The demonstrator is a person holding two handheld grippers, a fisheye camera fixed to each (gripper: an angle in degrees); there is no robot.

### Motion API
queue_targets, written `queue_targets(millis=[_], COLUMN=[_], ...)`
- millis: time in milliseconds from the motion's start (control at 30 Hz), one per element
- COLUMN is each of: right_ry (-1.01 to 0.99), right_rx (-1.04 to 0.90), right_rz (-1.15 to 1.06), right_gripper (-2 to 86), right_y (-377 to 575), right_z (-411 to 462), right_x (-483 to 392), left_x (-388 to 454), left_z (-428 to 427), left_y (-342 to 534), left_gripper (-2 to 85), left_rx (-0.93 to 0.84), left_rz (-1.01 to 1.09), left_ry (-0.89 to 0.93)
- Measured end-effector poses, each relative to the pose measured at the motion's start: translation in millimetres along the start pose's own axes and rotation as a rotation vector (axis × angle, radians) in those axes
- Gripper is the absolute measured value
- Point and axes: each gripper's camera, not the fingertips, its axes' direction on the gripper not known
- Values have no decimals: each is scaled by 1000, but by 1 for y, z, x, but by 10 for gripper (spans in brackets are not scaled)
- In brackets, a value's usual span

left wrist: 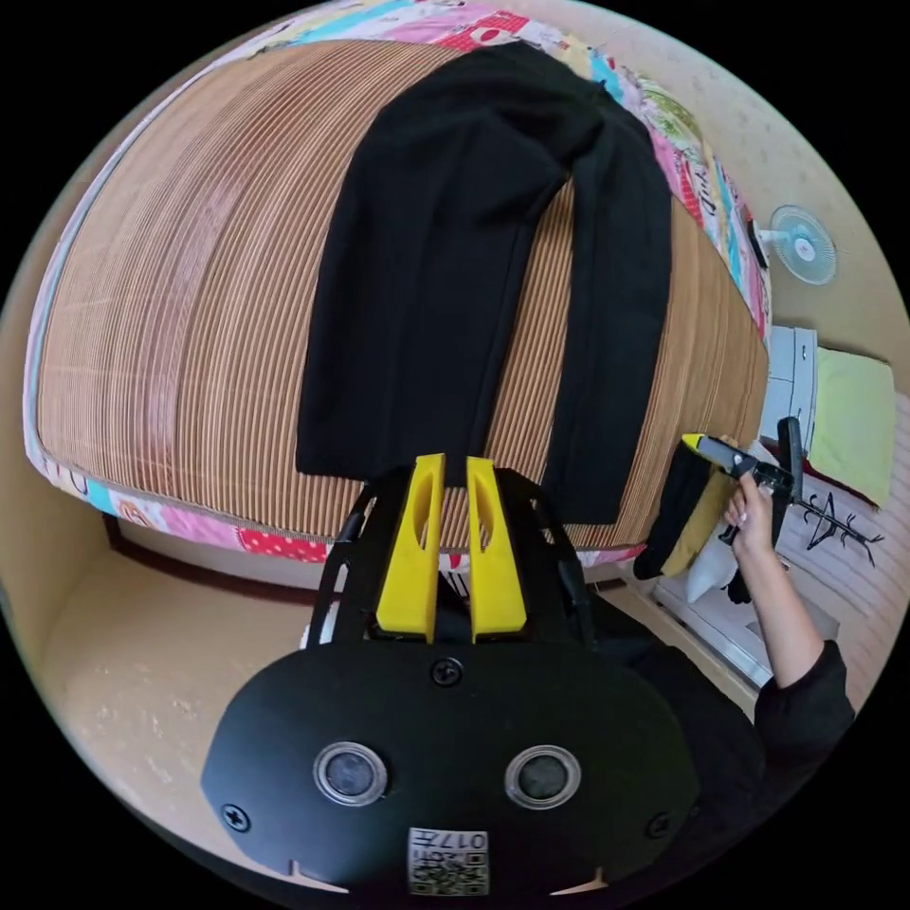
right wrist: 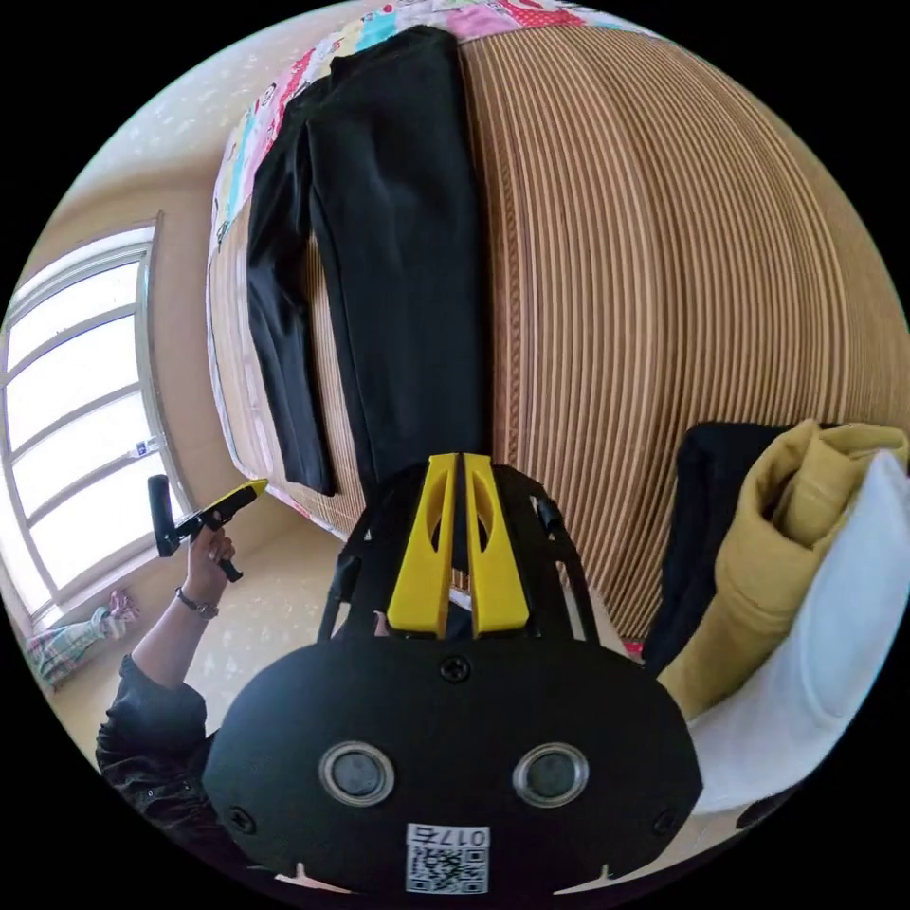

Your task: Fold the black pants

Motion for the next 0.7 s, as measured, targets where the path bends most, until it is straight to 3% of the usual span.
queue_targets(millis=[133,267,333,400,533,700], right_ry=[88,70,143,178,133,57], right_rx=[-67,-75,-55,-53,-115,-136], right_rz=[0,-32,-79,-117,-190,-139], right_gripper=[102,90,68,64,68,70], right_y=[26,53,71,85,117,148], right_z=[10,7,-5,-16,-40,-70], right_x=[4,2,-5,-11,-15,4], left_x=[-12,-25,-27,-23,-15,-32], left_z=[-9,-20,-10,23,14,8], left_y=[-24,-71,-87,-98,-68,-25], left_gripper=[52,63,63,51,13,-8], left_rx=[25,51,9,-140,-20,-59], left_rz=[-9,8,8,45,122,98], left_ry=[19,36,24,-40,-136,-218])
